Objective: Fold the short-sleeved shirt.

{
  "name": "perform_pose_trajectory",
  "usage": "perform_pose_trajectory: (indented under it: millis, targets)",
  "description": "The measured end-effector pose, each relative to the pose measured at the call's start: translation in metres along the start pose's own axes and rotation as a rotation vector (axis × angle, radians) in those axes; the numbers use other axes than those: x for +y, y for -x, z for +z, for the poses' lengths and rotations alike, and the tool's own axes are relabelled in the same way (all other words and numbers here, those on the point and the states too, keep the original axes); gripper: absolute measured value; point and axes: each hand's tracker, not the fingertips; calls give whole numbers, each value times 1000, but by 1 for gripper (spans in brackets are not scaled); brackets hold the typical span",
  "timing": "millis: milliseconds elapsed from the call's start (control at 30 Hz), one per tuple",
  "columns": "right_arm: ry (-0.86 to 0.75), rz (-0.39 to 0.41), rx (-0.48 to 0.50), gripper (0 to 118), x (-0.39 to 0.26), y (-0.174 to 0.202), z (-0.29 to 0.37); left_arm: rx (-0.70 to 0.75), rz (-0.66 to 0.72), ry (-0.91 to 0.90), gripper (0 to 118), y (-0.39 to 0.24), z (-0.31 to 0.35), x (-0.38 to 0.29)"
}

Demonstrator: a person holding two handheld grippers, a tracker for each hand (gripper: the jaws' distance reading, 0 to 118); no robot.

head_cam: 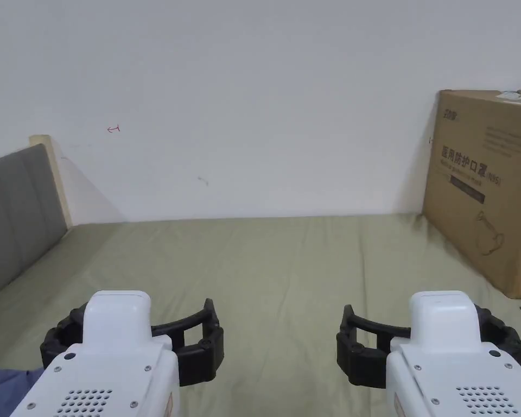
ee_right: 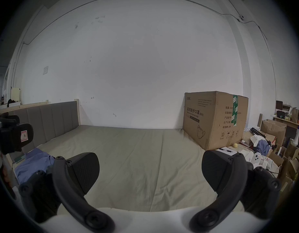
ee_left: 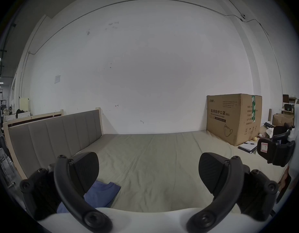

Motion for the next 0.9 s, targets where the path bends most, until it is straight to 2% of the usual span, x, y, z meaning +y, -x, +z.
perform_pose_trajectory:
  millis: [200,300,400,467,533,567,667,733,800,900]
  targets:
    - [5,5,-5,118,-1,1,-1,-13,7,3,116,-1,-1,-1]
    - [-3,36,-36,118,4,4,0,-66,127,-2,116,5,-1,-1]
    - [11,225,-137,118,11,20,0,-138,365,-2,116,19,-4,-5]
    - [-13,429,-201,118,8,39,0,-208,630,-15,116,33,-8,-14]
    - [-32,623,-217,118,0,57,1,-256,868,-3,116,45,-15,-30]
    - [-36,720,-216,118,-7,68,2,-261,974,7,116,51,-19,-40]
    - [-32,913,-237,118,-29,91,-3,-189,1157,46,116,56,-25,-67]
    - [3,910,-177,118,-35,97,-1,-127,1194,100,116,61,-29,-82]
    - [24,788,-125,118,-31,95,0,-91,1138,134,116,65,-31,-81]
    - [-23,627,-117,118,-18,85,1,-52,962,106,116,60,-30,-53]
